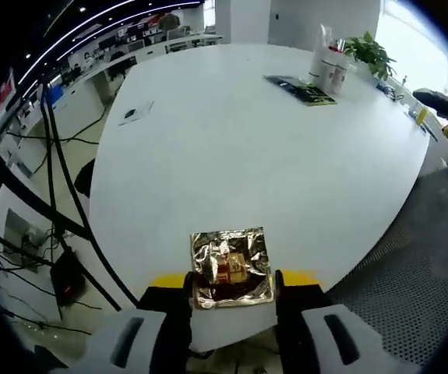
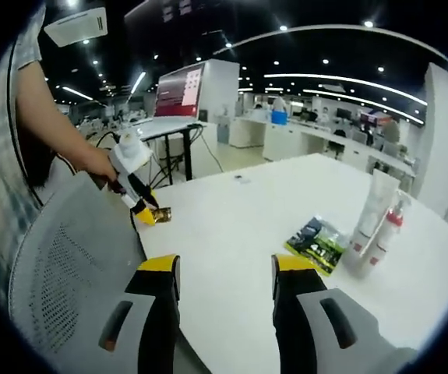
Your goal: Arrange the skincare products in the storage area until every visible bottle or jar stands upright without overlapping.
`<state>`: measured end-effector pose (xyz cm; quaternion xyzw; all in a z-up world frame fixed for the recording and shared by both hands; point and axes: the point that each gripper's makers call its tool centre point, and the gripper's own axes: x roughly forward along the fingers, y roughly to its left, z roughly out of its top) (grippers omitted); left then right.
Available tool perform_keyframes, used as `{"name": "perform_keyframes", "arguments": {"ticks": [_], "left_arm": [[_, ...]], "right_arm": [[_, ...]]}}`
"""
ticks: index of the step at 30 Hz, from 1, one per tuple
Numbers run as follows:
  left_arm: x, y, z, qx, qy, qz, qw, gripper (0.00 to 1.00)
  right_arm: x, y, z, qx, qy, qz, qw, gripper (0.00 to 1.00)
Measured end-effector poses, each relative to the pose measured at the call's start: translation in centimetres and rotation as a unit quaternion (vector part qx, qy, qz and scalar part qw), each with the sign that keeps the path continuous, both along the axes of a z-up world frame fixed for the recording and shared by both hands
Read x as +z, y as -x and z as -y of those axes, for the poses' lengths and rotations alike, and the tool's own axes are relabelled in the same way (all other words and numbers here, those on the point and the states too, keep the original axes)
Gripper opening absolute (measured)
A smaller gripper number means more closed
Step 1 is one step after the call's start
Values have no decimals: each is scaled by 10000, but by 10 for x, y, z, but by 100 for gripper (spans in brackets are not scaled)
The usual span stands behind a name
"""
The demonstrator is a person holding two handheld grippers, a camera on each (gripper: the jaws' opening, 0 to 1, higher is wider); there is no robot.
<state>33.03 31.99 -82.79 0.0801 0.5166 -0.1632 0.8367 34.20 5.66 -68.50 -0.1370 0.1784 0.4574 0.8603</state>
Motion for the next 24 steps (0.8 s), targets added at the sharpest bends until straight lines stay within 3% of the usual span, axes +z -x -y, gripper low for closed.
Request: {"name": "perform_keyframes", "arguments": {"ticks": [3, 8, 14, 24], "left_arm": [[0, 2, 0, 39, 1, 0, 10000, 41], [1, 1, 3, 98, 19, -13, 9999, 40], [3, 0, 15, -29, 196, 31, 9998, 40], [40, -19, 46, -433, 420, 672, 9959, 40]], "right_arm": [[1, 2, -2, 100, 144, 159, 9997, 44], [0, 2, -3, 172, 151, 142, 9996, 44], [-6, -4, 3, -15, 7, -186, 9998, 45], [-8, -8, 5, -235, -326, -553, 9977, 46]]}}
